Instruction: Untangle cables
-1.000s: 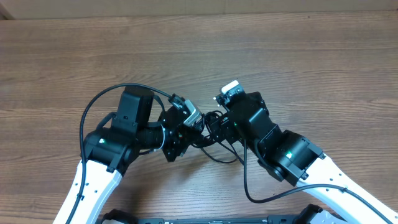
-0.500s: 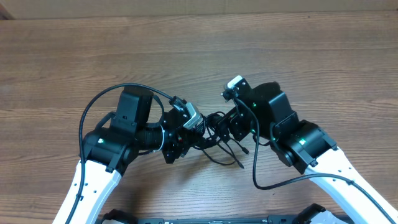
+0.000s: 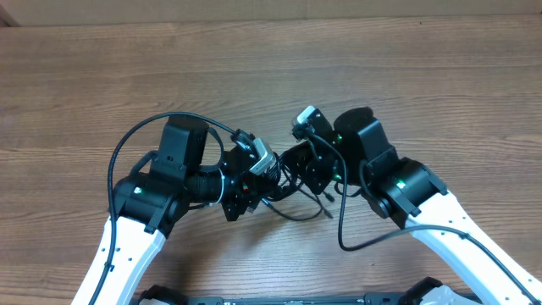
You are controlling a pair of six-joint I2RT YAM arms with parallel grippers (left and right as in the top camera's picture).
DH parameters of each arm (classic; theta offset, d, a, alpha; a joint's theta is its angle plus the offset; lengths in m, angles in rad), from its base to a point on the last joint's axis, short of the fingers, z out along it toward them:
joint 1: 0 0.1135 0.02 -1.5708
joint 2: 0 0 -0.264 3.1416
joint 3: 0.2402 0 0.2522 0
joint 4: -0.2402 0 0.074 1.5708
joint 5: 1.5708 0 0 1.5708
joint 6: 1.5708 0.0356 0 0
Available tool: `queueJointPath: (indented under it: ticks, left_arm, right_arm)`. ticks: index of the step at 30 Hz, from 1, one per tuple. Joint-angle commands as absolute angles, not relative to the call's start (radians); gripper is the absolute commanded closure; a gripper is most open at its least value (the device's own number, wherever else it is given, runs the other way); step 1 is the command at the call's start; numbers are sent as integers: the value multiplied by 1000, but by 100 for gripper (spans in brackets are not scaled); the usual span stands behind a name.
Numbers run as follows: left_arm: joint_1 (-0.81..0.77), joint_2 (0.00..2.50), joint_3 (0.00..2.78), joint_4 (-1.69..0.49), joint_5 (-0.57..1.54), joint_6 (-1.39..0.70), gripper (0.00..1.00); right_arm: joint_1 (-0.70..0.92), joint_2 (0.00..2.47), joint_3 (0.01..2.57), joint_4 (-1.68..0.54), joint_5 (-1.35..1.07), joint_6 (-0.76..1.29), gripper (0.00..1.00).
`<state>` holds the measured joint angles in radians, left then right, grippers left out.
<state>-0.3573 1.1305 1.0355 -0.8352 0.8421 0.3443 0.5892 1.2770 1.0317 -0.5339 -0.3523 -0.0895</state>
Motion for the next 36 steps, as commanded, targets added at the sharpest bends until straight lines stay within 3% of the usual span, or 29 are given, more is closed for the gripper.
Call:
queueJointPath:
  ticks: [1, 11, 16, 19, 21, 23, 26, 34, 36]
  left_arm:
    - [-371, 1125, 1044, -859, 947, 384, 96]
    - [-348, 1125, 1044, -857, 738, 361, 96]
    - [-346, 1125, 1044, -838, 576, 272, 82]
    - [-346, 1125, 1044, -805, 532, 208, 62]
    - [-346, 1125, 1044, -772, 532, 179, 43]
    - [-347, 1125, 1044, -751, 532, 163, 34]
    - [-346, 1125, 1044, -726, 532, 155, 1]
    - [-346, 1123, 1047, -574, 720, 142, 0]
    - [-345, 1123, 1048, -542, 735, 142, 4]
  right_arm:
    - [568, 1286, 1048, -495, -358, -61, 96]
    - [516, 1281, 1048, -530, -432, -35, 96]
    - [469, 1243, 1048, -588, -440, -27, 96]
    - [455, 1203, 1048, -609, -440, -27, 96]
    - [455, 1165, 1048, -627, -440, -27, 96]
    - [455, 1142, 1048, -639, -439, -27, 96]
    - [455, 1114, 1048, -661, -437, -27, 96]
    - [455, 1106, 1048, -780, -278, -27, 96]
    - [455, 1106, 1048, -796, -278, -27, 96]
